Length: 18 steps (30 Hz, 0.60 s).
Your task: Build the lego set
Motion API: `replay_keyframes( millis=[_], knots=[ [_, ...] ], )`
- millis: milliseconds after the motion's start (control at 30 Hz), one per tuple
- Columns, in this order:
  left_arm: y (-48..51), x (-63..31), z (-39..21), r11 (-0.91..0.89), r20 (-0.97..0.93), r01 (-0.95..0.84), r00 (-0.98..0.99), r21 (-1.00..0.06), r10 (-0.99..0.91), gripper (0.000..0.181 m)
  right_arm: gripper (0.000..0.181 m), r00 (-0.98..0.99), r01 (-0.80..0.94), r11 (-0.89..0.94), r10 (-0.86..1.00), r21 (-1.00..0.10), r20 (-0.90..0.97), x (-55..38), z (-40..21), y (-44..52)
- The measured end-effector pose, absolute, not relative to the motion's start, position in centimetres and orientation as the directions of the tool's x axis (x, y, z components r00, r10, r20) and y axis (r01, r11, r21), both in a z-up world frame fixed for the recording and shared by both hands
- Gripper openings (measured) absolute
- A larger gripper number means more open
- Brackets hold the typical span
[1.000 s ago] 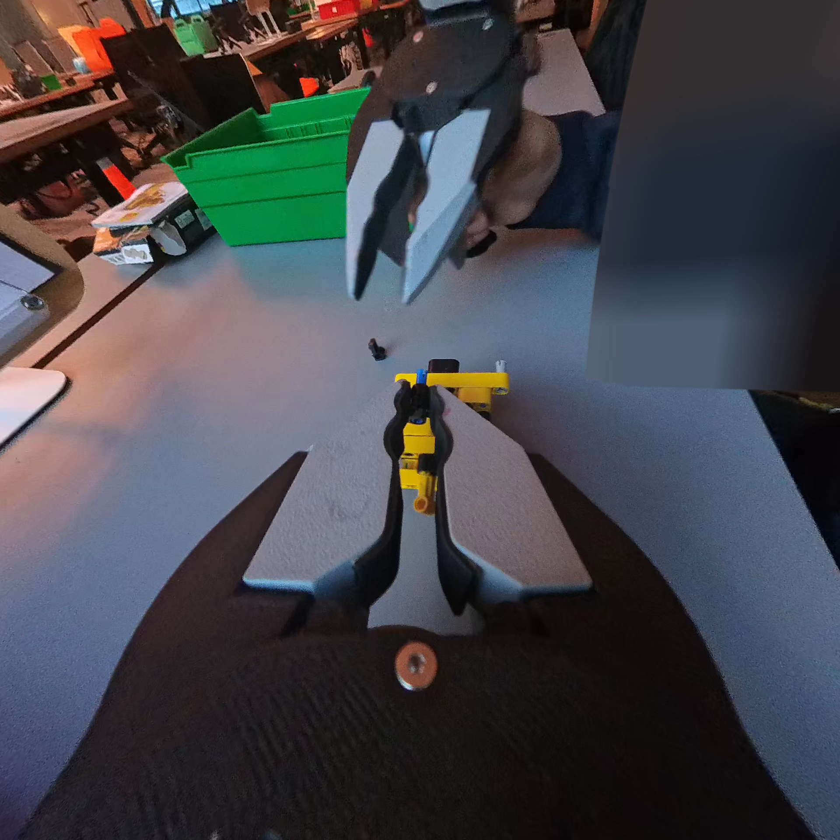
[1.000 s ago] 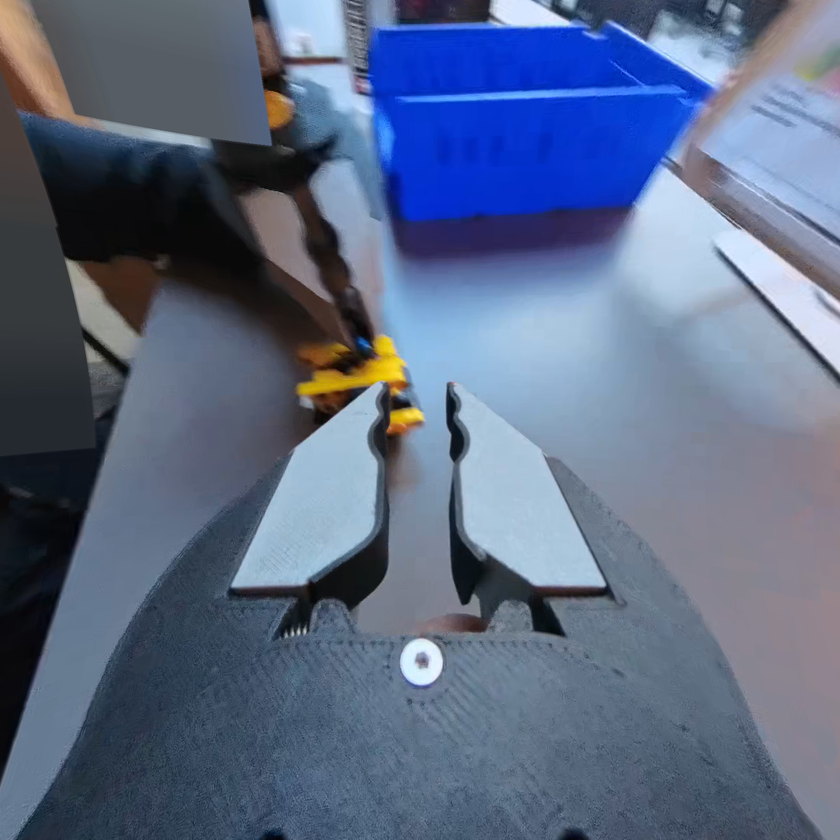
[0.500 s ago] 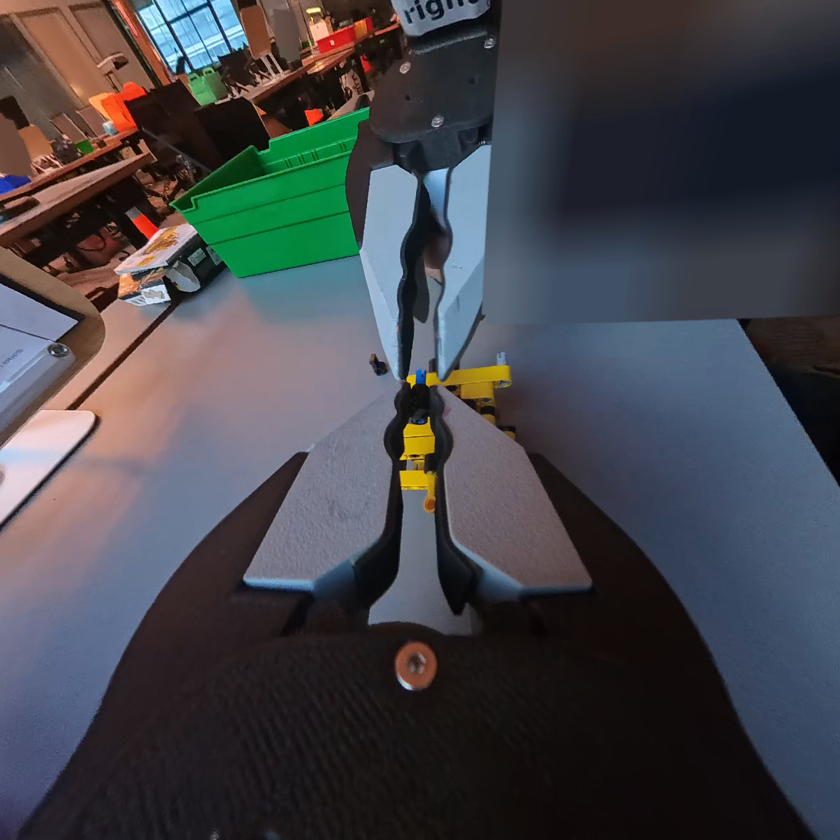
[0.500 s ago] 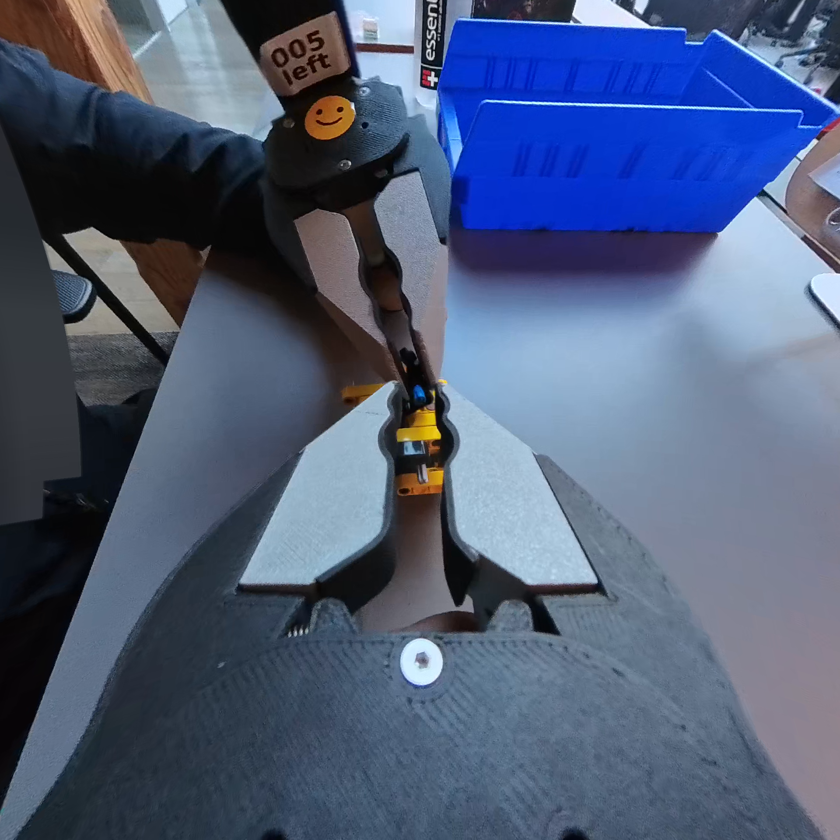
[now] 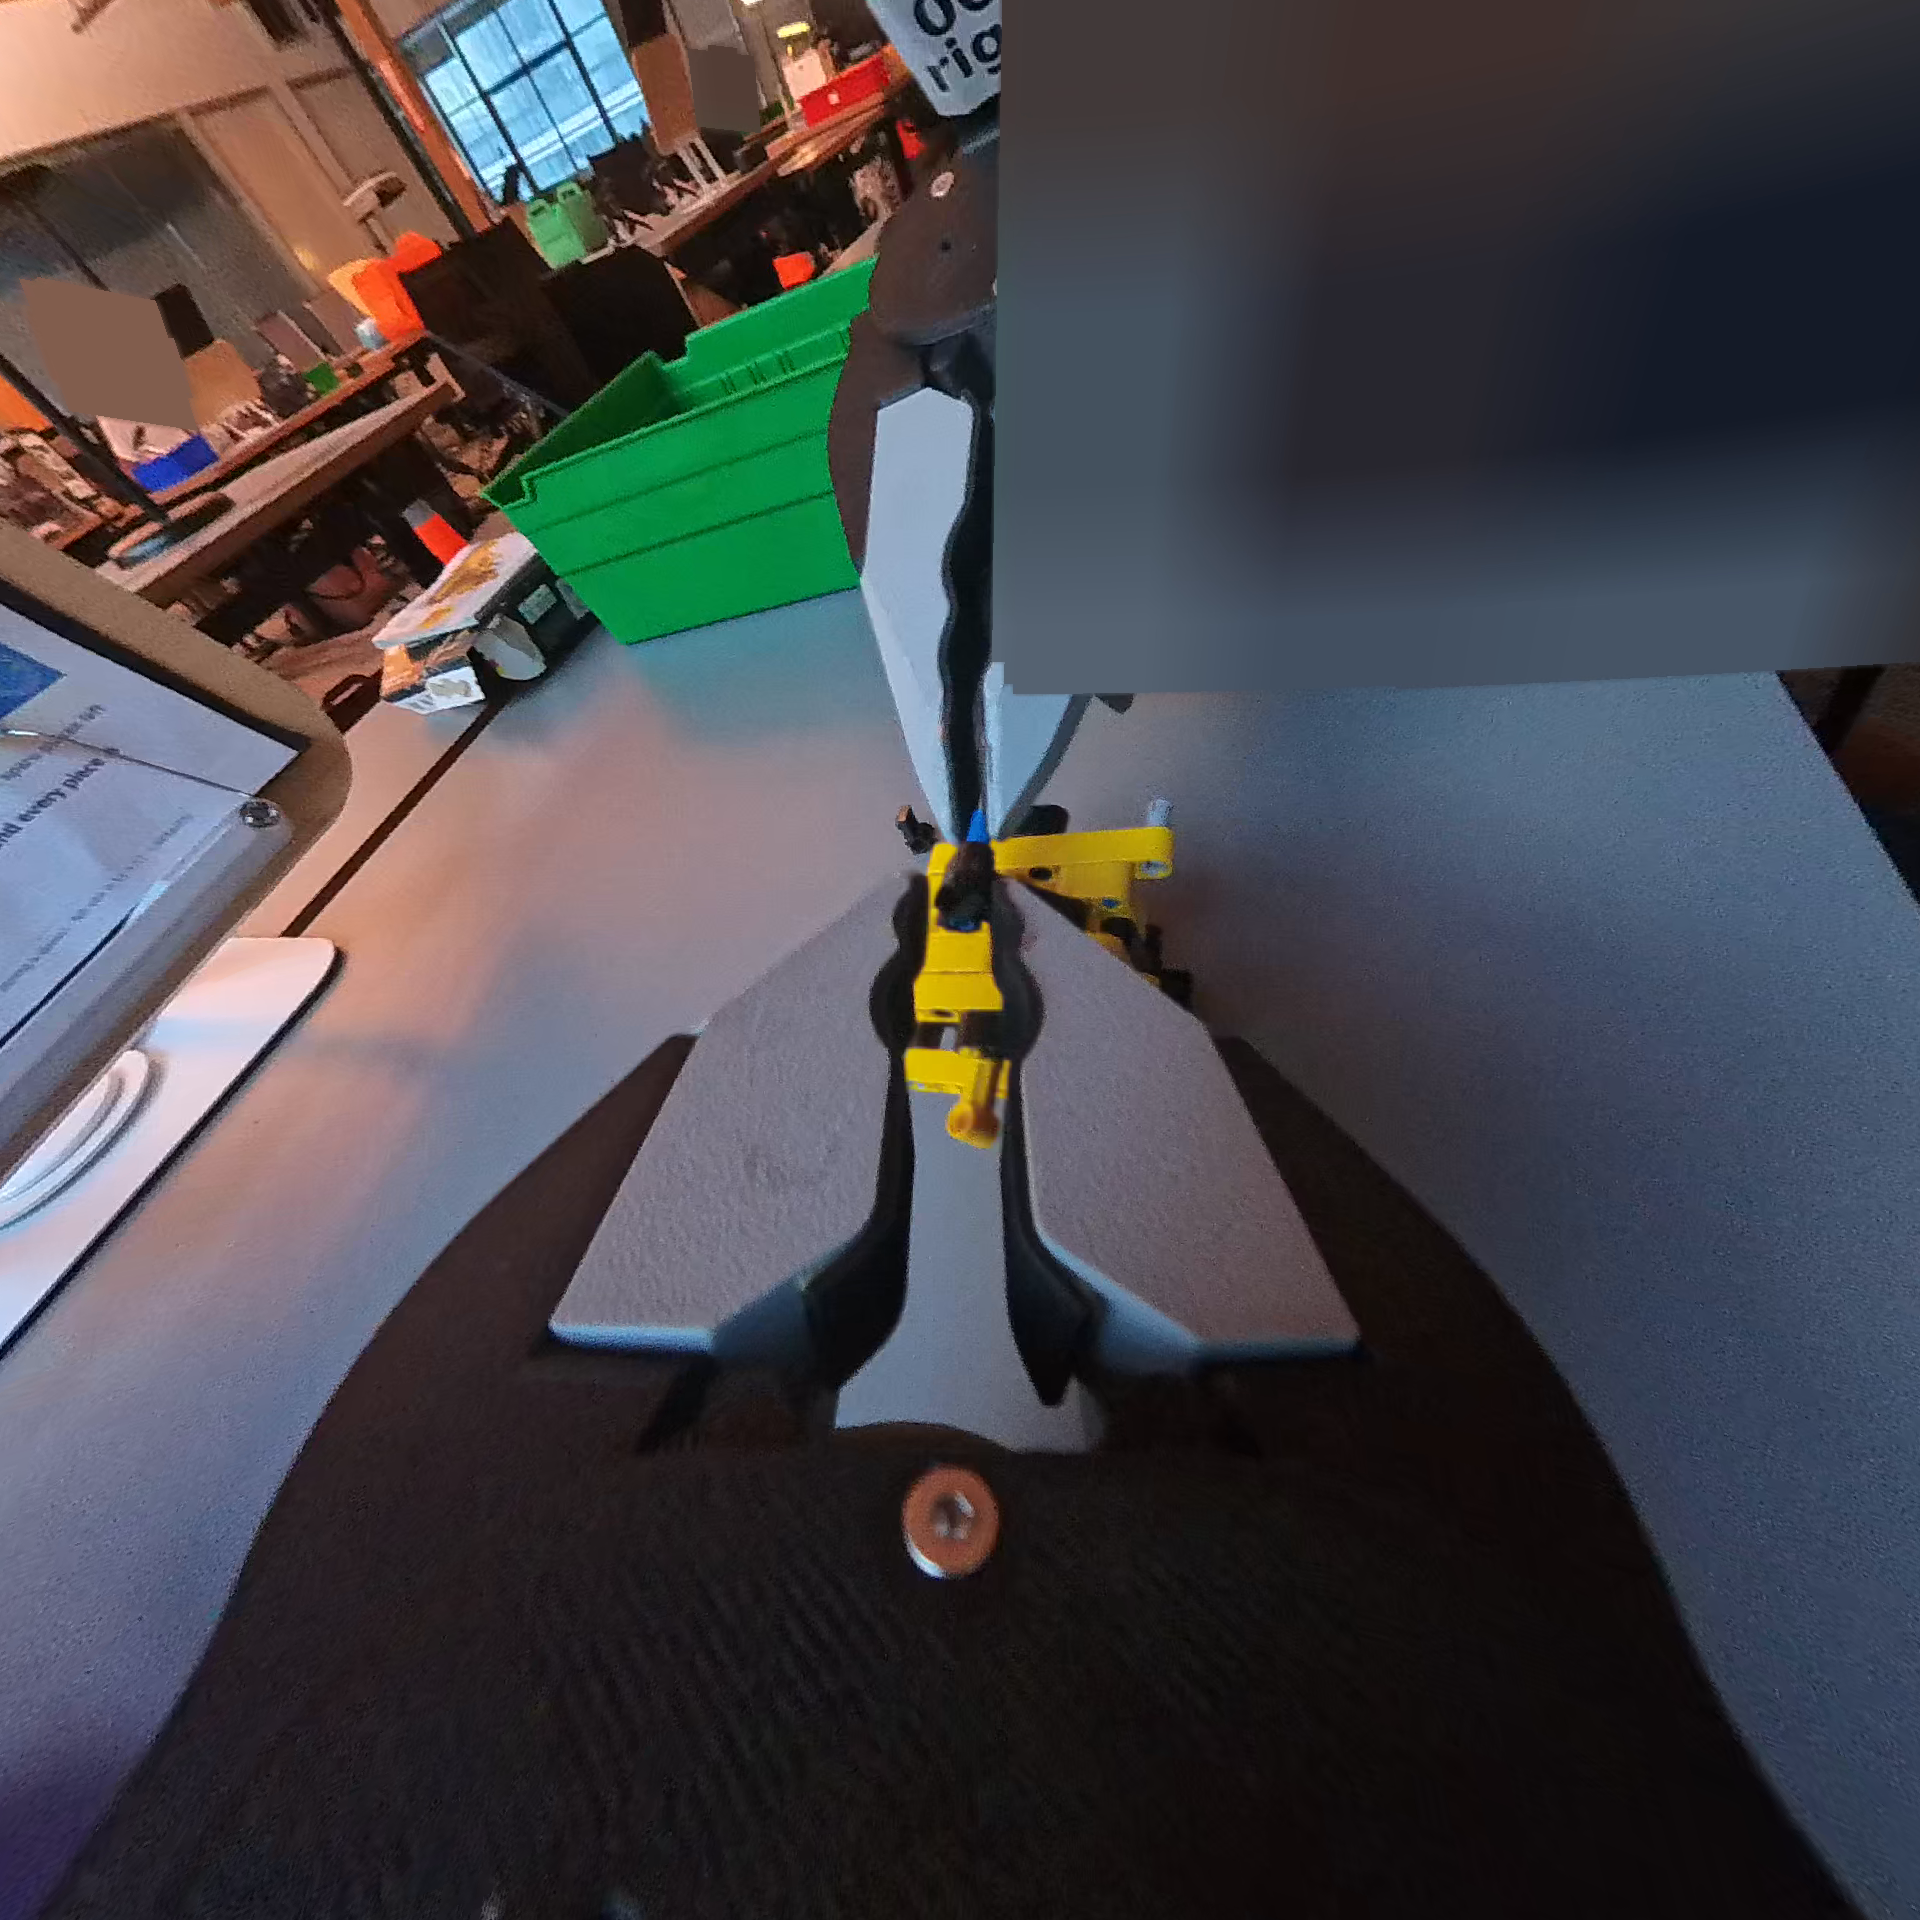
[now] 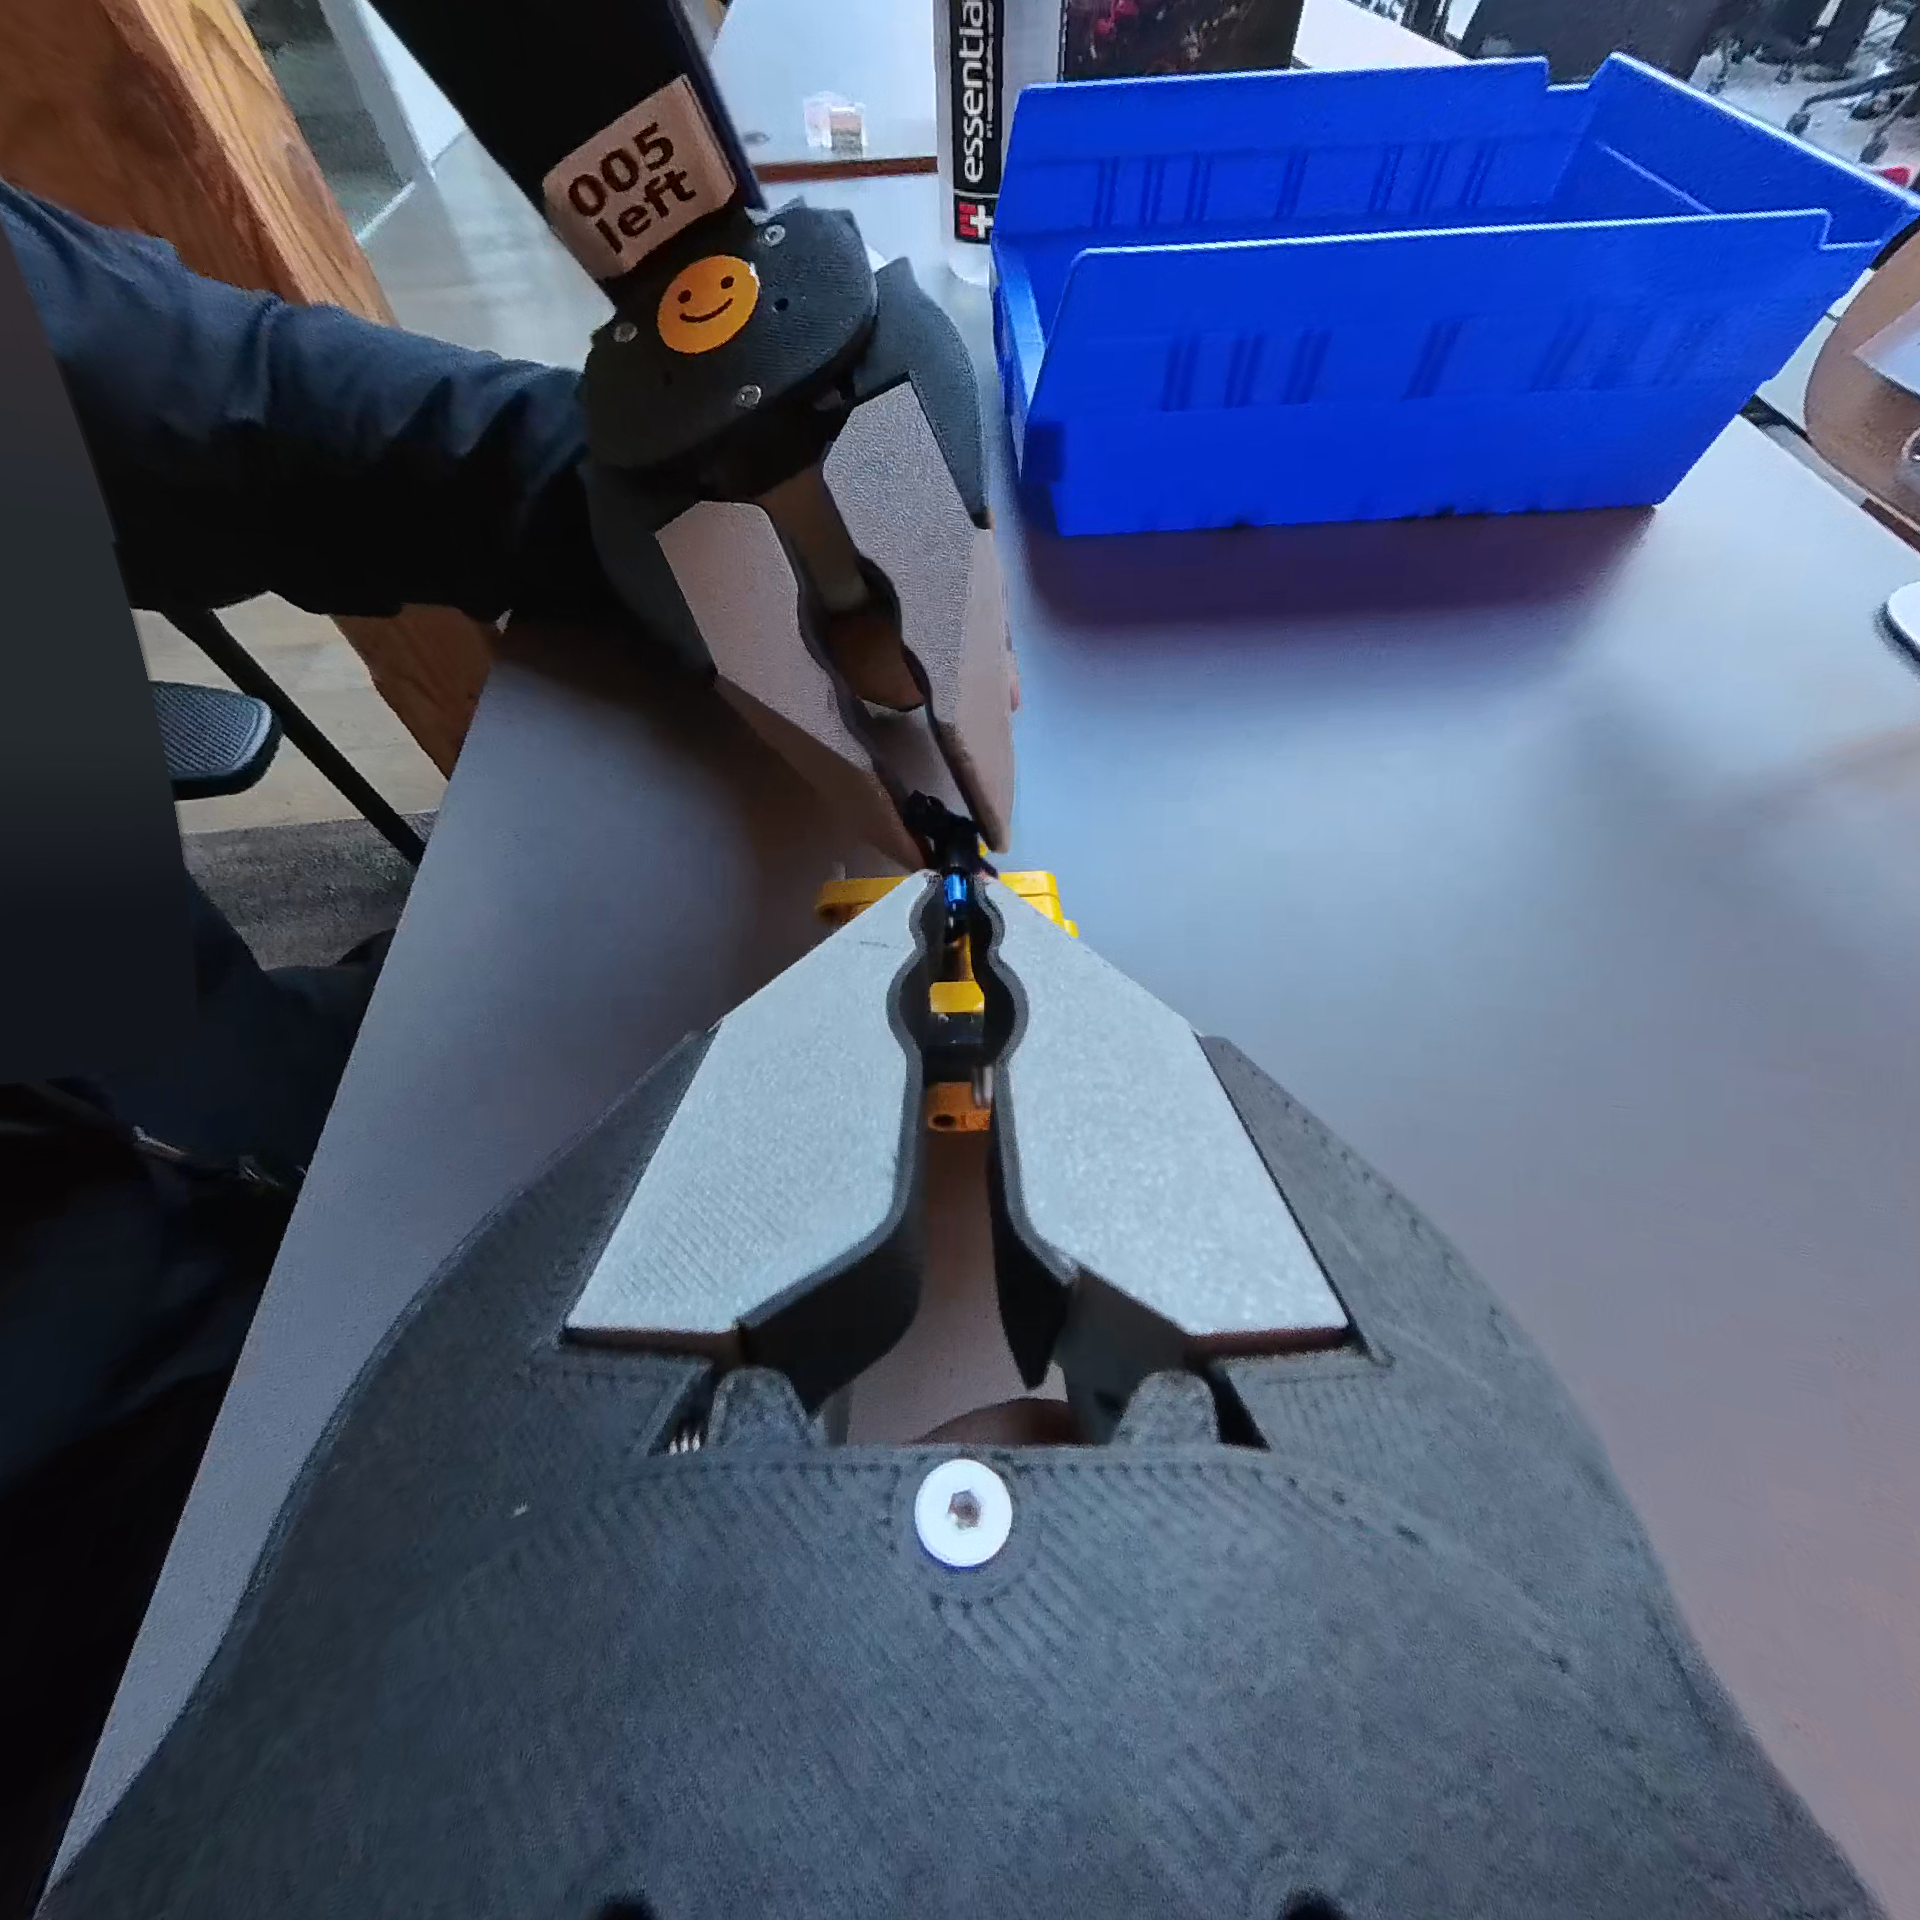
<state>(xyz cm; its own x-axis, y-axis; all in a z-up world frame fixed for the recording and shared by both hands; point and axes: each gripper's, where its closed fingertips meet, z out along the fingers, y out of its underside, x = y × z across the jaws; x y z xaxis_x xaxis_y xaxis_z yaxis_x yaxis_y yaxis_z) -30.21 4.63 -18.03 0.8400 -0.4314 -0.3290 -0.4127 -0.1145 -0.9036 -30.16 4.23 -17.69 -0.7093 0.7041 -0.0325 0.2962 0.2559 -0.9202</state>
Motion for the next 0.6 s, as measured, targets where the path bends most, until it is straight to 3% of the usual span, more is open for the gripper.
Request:
replay_keyframes(
  millis=[600],
  knots=[
    [4.52,-29.83,-18.19,-0.115,-0.351,-0.442,0.824,-0.89,-0.445,0.007,0.004,-0.703,0.238,0.361,0.705,-0.902,0.097,-30.29,-18.08,3.76]
  ],
)
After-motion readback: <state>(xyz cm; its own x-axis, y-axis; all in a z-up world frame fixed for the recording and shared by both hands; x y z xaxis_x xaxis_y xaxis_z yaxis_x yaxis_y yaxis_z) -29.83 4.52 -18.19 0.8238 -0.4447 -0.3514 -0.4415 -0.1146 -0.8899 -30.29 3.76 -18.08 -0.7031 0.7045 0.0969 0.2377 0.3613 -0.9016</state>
